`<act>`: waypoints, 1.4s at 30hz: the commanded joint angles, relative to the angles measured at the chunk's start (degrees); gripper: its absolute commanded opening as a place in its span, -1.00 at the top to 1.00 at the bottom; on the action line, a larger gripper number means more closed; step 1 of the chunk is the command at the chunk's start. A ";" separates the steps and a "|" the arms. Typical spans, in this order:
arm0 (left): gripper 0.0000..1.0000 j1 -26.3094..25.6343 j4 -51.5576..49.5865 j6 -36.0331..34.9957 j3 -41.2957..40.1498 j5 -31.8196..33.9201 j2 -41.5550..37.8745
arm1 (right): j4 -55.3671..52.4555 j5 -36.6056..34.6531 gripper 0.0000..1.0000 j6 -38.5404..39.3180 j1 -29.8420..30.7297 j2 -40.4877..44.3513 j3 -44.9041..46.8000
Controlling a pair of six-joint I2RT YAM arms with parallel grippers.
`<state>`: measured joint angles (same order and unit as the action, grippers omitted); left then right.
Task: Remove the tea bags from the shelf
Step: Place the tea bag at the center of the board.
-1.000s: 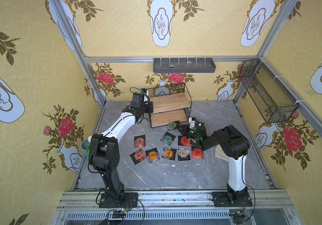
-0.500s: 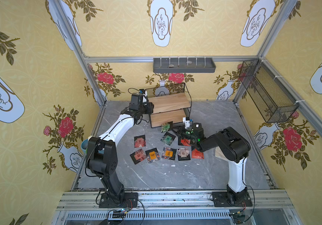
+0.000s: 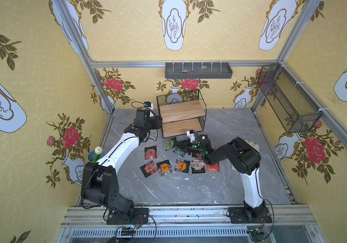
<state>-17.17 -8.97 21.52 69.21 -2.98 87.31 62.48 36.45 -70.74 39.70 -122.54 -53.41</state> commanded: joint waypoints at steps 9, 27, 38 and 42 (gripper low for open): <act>-0.22 -0.01 2.30 1.97 -5.33 1.25 -5.62 | -9.05 2.57 1.00 0.43 1.31 -1.95 -4.72; -0.22 0.04 2.07 1.34 -6.75 2.54 -9.03 | -19.89 4.11 0.41 6.00 2.79 0.54 -8.19; -0.23 -0.01 1.33 1.77 -7.75 3.07 -10.94 | -28.62 5.30 0.18 10.52 2.67 7.57 -7.63; -0.23 -0.01 0.85 1.95 -7.89 2.55 -11.46 | -28.56 5.84 0.18 12.24 2.46 9.21 -7.18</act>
<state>-17.17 -8.32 23.20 61.84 -0.40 76.12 34.22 41.19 -61.06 42.35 -114.61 -60.80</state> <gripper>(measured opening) 0.613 0.413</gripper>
